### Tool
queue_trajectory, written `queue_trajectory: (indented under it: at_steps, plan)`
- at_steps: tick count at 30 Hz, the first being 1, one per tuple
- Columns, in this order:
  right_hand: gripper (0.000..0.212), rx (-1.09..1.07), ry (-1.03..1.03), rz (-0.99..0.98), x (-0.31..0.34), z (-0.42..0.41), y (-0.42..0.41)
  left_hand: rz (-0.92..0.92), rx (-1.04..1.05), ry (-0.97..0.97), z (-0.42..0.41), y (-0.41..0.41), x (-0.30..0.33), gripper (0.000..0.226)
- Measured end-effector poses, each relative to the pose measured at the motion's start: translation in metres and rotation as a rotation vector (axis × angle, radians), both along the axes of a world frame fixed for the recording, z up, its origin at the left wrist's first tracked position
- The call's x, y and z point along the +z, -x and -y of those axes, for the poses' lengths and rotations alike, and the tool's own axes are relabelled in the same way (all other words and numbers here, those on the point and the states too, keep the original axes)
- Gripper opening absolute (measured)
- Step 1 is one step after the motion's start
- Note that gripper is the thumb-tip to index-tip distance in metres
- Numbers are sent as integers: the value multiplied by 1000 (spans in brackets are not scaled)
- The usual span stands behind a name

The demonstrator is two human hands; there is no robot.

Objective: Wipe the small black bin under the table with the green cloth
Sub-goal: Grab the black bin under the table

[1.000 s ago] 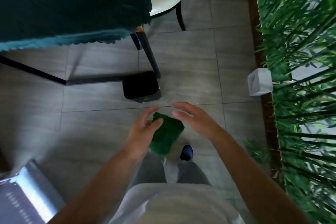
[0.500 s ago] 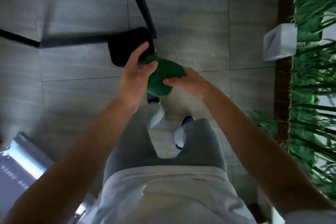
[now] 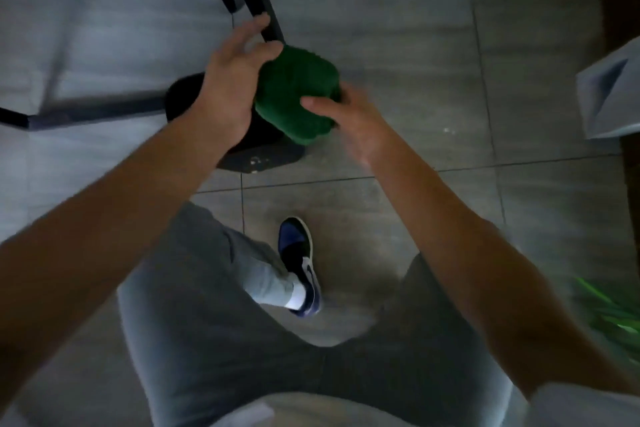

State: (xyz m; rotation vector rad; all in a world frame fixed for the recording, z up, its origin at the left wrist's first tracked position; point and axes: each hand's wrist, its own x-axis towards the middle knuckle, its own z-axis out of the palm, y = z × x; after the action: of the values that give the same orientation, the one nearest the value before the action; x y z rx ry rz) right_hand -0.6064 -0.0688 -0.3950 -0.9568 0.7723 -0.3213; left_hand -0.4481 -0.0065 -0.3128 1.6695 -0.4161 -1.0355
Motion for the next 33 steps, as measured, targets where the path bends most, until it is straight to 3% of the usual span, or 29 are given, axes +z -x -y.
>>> queue_trajectory:
  at_steps: [3, 7, 12, 17, 19, 21, 23, 25, 27, 29, 33]
  plan:
    - [34, -43, -20, 77, -50, 9, -23, -128, 57, 43, 13, -21, -49, 37]
    - [42, -38, -10, 122, -96, 5, -41, -241, 37, 73, 10, -32, -96, 38]
    - [42, -97, -35, 48, -139, -14, -40, -132, -157, -53, -13, -38, -120, 34]
    - [26, -56, -62, 34, -161, -30, -31, -94, -243, -128, -45, -54, -128, 35]
    - [32, -67, -81, 2, -167, -34, -25, 74, -245, -119, -62, -68, -136, 38]
    - [31, -76, -88, -43, -172, -33, -16, 487, -349, -171, -82, -87, -149, 46]
    - [23, -102, -79, -87, -175, -30, -8, 799, -516, -366, -101, -105, -167, 58]
    - [16, -129, -65, -104, -177, -30, 0, 888, -683, -624, -116, -112, -183, 66]
    - [11, -149, -32, -131, -181, -33, 6, 911, -756, -799, -125, -116, -196, 53]
    - [10, -141, 28, -176, -185, -35, 11, 973, -732, -818, -126, -121, -204, 39]
    - [17, -64, 199, -269, -191, -38, 25, 1041, -739, -777, -123, -120, -205, 34]
